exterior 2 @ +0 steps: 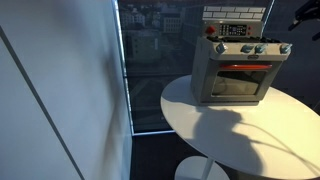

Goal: Turn the right knob anticlockwise

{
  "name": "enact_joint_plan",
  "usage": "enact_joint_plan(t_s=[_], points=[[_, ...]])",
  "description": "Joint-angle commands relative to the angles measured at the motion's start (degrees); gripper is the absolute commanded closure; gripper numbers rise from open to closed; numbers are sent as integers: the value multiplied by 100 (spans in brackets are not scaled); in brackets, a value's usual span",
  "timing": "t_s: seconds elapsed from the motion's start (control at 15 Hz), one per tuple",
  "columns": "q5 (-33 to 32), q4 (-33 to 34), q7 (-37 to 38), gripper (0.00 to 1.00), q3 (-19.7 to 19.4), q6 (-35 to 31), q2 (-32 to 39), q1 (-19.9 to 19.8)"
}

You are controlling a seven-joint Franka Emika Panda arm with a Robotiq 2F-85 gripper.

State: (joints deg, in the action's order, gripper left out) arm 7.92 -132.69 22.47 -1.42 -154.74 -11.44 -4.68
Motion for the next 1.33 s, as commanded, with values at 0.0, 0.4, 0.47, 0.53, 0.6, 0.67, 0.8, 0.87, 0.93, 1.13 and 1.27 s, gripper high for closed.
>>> enact_joint_plan(t_s=[0.0,0.4,0.47,0.53,0.6,0.67,0.8,0.87,0.93,1.13,1.27], points=[[192,89,253,0,-5,-279,134,-46],[679,271,542,0,-87,-754,509,-33],[740,318,595,0,-97,-807,584,-32],[779,367,659,0,-104,-887,670,-37],[821,405,700,0,-114,-947,743,-35],[831,460,746,0,-124,-999,827,-37],[766,559,911,0,-140,-1075,978,-41],[724,596,997,0,-148,-1128,1048,-48],[705,639,1057,0,-160,-1149,1107,-50],[669,730,1240,0,-213,-1220,1249,-53],[620,778,1360,0,-262,-1259,1318,-54]])
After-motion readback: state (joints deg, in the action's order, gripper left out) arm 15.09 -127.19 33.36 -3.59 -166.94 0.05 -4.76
